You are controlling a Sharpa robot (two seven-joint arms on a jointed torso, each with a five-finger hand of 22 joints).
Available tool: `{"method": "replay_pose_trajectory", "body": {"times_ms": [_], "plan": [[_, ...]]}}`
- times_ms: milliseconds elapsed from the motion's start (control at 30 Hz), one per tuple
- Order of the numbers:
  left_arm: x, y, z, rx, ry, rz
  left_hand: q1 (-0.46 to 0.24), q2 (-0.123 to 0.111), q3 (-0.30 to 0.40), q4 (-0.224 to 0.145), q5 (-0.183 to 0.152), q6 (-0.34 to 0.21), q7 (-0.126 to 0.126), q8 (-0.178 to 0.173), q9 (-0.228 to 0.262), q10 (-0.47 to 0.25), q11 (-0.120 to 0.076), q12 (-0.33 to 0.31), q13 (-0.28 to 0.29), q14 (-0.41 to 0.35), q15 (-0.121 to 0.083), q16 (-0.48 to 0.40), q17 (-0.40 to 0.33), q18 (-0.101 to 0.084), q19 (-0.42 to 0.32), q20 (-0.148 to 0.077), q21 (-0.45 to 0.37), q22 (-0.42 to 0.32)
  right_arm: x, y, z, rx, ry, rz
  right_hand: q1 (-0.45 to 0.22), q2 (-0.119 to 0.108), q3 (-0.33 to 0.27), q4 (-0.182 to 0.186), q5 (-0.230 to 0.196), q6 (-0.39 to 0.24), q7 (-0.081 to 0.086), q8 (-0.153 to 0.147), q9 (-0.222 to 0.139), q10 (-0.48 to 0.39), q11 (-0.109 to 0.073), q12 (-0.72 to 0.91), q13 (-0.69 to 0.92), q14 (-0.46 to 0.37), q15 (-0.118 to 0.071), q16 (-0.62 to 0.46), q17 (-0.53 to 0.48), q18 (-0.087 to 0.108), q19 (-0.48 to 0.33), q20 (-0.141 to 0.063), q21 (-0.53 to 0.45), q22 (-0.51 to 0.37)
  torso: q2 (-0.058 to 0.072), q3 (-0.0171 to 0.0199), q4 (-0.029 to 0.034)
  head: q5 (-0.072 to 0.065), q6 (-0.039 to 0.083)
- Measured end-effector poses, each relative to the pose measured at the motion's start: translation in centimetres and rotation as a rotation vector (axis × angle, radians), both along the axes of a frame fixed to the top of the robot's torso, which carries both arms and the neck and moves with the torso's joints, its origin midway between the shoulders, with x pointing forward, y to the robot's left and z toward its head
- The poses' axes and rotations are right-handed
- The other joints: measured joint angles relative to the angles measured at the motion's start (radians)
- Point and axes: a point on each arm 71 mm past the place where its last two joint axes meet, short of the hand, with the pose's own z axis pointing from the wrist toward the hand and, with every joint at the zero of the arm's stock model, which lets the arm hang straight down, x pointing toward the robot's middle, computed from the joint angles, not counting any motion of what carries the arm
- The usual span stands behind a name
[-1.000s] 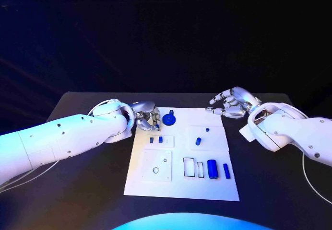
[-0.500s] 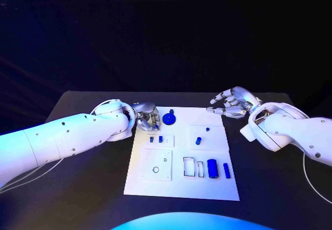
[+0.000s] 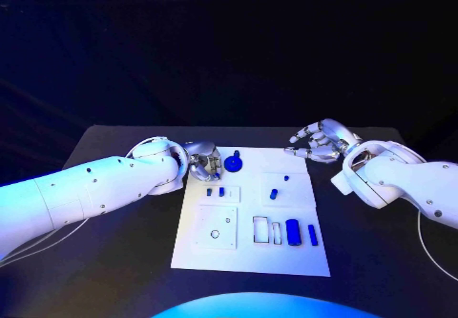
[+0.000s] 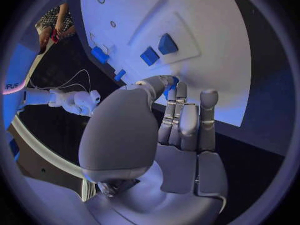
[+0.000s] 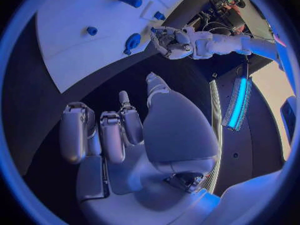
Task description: Assemble the parts on the task board
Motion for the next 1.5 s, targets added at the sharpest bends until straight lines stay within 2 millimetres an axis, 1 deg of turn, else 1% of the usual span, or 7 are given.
{"method": "replay_pose_trajectory", "body": {"times_ms": [167,233,267,467,833,1100,1500], "plan": [[-0.15,-0.18,-0.06,0.001,0.006,-0.008,0.000,0.000,0.000,0.000,0.000,0.003,-0.003,0.000,-0.001,0.004,-0.004,0.000,0.000,0.000,0.000,0.000,0.000,0.000,0.000,0.000,0.000,-0.001,0.01,0.02,0.00,0.000,0.000,0.000,0.000,0.000,0.000,0.000,0.000,0.000,0.000,0.000,0.000,0.000,0.000,0.000,0.000,0.000,0.000,0.000,0.000,0.000,0.000,0.000,0.000,0.000,0.000,-0.0005,0.0001,0.000,0.000],[-0.25,-0.29,-0.11,0.001,0.008,-0.012,0.000,0.000,0.000,0.000,0.000,0.004,-0.003,0.000,-0.001,0.008,0.000,0.000,0.000,0.000,0.000,0.000,0.001,0.000,0.004,0.004,0.000,0.000,0.02,0.03,0.00,0.000,0.000,0.000,0.000,0.000,0.000,0.000,0.000,0.000,0.000,0.000,0.000,0.000,0.000,0.000,0.000,0.000,0.000,0.000,0.000,0.000,0.000,0.000,0.000,0.000,0.000,-0.0006,0.0003,0.000,0.000],[-0.28,-0.32,-0.10,0.001,0.009,-0.013,0.000,0.000,0.000,0.000,0.000,0.006,-0.002,0.000,0.000,0.011,-0.003,0.000,0.000,0.002,-0.002,0.000,0.003,0.000,0.004,0.003,0.004,0.003,0.02,0.03,0.01,0.000,0.000,0.000,0.000,0.000,0.000,0.000,0.000,0.000,0.000,0.000,0.000,0.000,0.000,0.000,0.000,0.000,0.000,0.000,0.000,0.000,0.000,0.000,0.000,0.000,0.000,-0.0006,0.0005,0.000,0.000],[-0.37,-0.34,-0.05,0.000,0.009,-0.013,0.000,0.000,-0.003,-0.003,0.000,0.013,-0.002,-0.003,0.004,0.018,-0.003,-0.004,0.000,0.004,-0.004,0.004,0.006,0.000,0.007,0.000,0.006,0.007,0.02,0.03,0.01,0.000,0.000,0.000,0.000,0.000,0.000,0.000,0.000,0.000,0.000,0.000,0.000,0.000,0.000,0.000,0.000,0.000,0.000,0.000,0.000,0.000,0.000,0.000,0.000,0.000,0.000,-0.0012,0.0007,-0.001,0.001],[-0.33,-0.38,-0.08,0.001,0.010,-0.010,0.000,0.000,-0.003,-0.003,-0.001,0.013,-0.002,-0.004,0.004,0.018,-0.003,-0.004,0.000,0.003,-0.003,0.004,0.006,0.000,0.007,0.000,0.006,0.007,0.02,0.02,0.00,0.000,0.000,0.000,0.000,0.000,0.000,0.000,0.000,0.000,0.000,0.000,0.000,0.000,0.000,0.000,0.000,0.000,0.000,0.000,0.000,0.000,0.000,0.000,0.000,0.000,0.000,-0.0007,0.0006,-0.001,0.000],[-0.04,-0.46,-0.38,0.010,0.015,-0.005,-0.001,-0.001,-0.003,-0.003,-0.001,0.013,-0.002,-0.006,0.004,0.018,-0.003,-0.009,0.000,0.003,-0.003,0.004,0.001,0.000,0.007,0.000,0.006,0.004,0.00,0.02,-0.01,0.000,0.000,0.000,0.000,0.000,0.000,0.000,0.000,0.000,0.000,0.000,0.000,0.000,0.000,0.000,0.000,0.000,0.000,0.000,0.000,0.000,0.000,0.000,0.000,0.000,0.000,0.0005,0.0001,-0.001,0.000],[0.03,-0.57,-0.61,0.011,0.021,-0.013,-0.007,-0.007,0.000,-0.006,-0.001,0.012,-0.002,-0.006,0.005,0.018,-0.003,-0.014,0.000,0.003,-0.003,0.004,0.000,0.000,0.007,0.000,0.006,0.001,0.00,-0.03,0.00,0.000,0.000,0.000,0.000,0.000,0.000,0.000,0.000,0.000,0.000,0.000,0.000,0.000,0.000,0.000,0.000,0.000,0.000,0.000,0.000,0.000,0.000,0.000,0.000,0.000,0.000,0.0000,-0.0001,-0.003,-0.001]]}}
